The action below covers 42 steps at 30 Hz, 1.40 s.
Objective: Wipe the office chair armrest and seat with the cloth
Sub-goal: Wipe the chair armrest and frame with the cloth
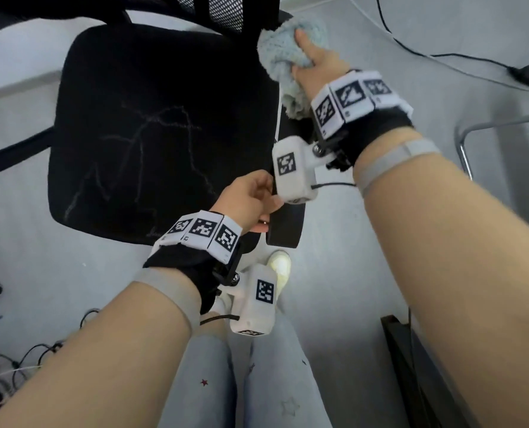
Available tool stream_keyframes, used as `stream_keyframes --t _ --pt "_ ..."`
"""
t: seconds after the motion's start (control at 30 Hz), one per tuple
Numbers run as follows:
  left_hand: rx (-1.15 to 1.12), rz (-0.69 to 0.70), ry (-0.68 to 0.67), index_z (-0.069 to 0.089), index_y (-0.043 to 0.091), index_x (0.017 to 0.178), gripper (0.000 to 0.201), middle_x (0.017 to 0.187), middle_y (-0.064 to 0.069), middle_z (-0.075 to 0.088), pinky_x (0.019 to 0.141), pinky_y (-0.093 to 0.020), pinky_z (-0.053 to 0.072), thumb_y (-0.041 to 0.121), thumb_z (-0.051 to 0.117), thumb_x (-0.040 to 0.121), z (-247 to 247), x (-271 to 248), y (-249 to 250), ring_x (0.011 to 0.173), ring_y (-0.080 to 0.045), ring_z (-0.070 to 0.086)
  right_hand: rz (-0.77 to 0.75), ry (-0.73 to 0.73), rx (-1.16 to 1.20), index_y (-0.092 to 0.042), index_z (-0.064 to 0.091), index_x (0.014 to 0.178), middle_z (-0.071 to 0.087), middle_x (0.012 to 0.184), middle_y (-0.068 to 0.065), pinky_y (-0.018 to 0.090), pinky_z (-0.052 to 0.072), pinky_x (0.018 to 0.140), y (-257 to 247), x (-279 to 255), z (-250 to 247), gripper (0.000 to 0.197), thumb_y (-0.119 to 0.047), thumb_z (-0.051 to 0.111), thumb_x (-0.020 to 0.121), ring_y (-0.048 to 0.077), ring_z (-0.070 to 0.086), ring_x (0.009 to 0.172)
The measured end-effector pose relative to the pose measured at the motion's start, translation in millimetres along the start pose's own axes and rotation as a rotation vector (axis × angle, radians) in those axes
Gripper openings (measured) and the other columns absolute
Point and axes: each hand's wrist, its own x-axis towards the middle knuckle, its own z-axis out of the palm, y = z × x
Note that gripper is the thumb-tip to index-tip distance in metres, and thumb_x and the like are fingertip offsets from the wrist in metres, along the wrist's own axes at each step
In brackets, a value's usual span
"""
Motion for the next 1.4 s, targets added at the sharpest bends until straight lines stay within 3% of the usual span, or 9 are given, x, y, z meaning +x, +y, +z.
stream_keyframes --t 0.07,0.2,0.27,0.37,0.6,0.83,1.0,1.17,1.4 --pt "-0.002 0.011 0.008 0.053 0.011 0.116 0.027 0.111 -0.016 0.066 0.07 -0.032 0.058 0.009 0.053 0.089 0.4 0.7 0.9 0.097 -0.031 0.066 0.02 -0.012 -0.013 -0.028 0.016 0.145 0.047 0.139 0.01 0.021 0.037 0.094 -2.4 3.7 -2.2 0.052 -0.024 0.037 0.098 0.025 0.05 0.12" --pt "-0.043 0.057 0.024 0.059 0.02 0.097 0.015 0.09 -0.003 0.071 0.068 -0.031 0.058 0.009 0.054 0.088 1.3 3.6 3.8 0.08 -0.017 0.069 -0.025 -0.066 0.084 -0.026 0.015 0.146 0.043 0.141 0.015 0.022 0.033 0.097 13.9 -26.9 9.0 0.053 -0.021 0.037 0.097 0.027 0.046 0.124" --pt "-0.079 0.066 0.037 0.058 0.024 0.087 0.013 0.076 0.004 0.068 0.068 -0.032 0.057 0.011 0.053 0.089 2.8 5.1 7.5 0.07 -0.012 0.068 -0.053 -0.098 0.136 -0.031 0.015 0.145 0.044 0.137 0.016 0.032 0.036 0.105 28.3 -53.4 25.8 0.054 -0.024 0.036 0.096 0.029 0.048 0.12" --pt "-0.054 0.069 0.052 0.054 0.02 0.097 0.01 0.096 -0.008 0.068 0.066 -0.031 0.058 0.013 0.049 0.091 5.6 7.7 12.5 0.079 -0.022 0.069 -0.065 -0.127 0.25 -0.043 0.013 0.142 0.046 0.13 0.014 0.045 0.043 0.101 45.3 -91.5 50.0 0.057 -0.032 0.033 0.089 0.028 0.052 0.112" --pt "0.001 0.017 0.046 0.055 0.015 0.108 0.022 0.11 -0.016 0.065 0.064 -0.028 0.057 0.025 0.055 0.089 1.3 1.9 9.5 0.076 -0.019 0.067 0.054 -0.133 0.276 -0.045 0.013 0.141 0.047 0.127 0.007 0.034 0.042 0.101 66.0 -147.9 53.7 0.059 -0.017 0.038 0.096 0.021 0.049 0.114" --pt "-0.112 0.094 -0.007 0.048 0.018 0.117 0.033 0.106 -0.002 0.064 0.07 -0.024 0.052 0.025 0.058 0.086 -25.2 -19.0 0.6 0.085 -0.011 0.066 0.03 -0.022 0.09 -0.041 0.026 0.139 0.043 0.103 0.0 0.022 0.034 0.08 34.1 -169.5 38.1 0.052 -0.019 0.042 0.095 0.014 0.046 0.089" --pt "-0.188 0.15 0.077 0.051 0.024 0.114 0.028 0.107 0.004 0.064 0.075 -0.024 0.053 0.026 0.057 0.087 -99.9 -44.1 -21.2 0.09 -0.008 0.066 -0.088 0.08 0.086 -0.039 0.029 0.139 0.046 0.108 -0.003 0.004 0.035 0.072 -34.7 -165.2 55.8 0.048 -0.025 0.044 0.095 0.002 0.044 0.087" --pt "-0.255 0.224 0.222 0.055 0.026 0.109 0.023 0.105 0.005 0.066 0.077 -0.026 0.053 0.024 0.058 0.086 -210.9 -73.6 -49.8 0.089 -0.007 0.067 -0.167 0.03 0.191 -0.033 0.04 0.135 0.053 0.132 0.001 0.04 0.04 0.105 -129.5 -138.1 118.2 0.044 -0.031 0.049 0.092 0.015 0.048 0.121" --pt "-0.331 0.327 0.512 0.057 0.025 0.097 0.021 0.091 0.011 0.064 0.066 -0.017 0.05 0.007 0.056 0.086 -375.3 -111.6 -95.5 0.078 -0.004 0.062 -0.205 -0.07 0.186 -0.026 0.045 0.132 0.054 0.132 0.0 0.043 0.039 0.104 -263.0 -104.7 224.0 0.041 -0.027 0.052 0.092 0.018 0.049 0.121"
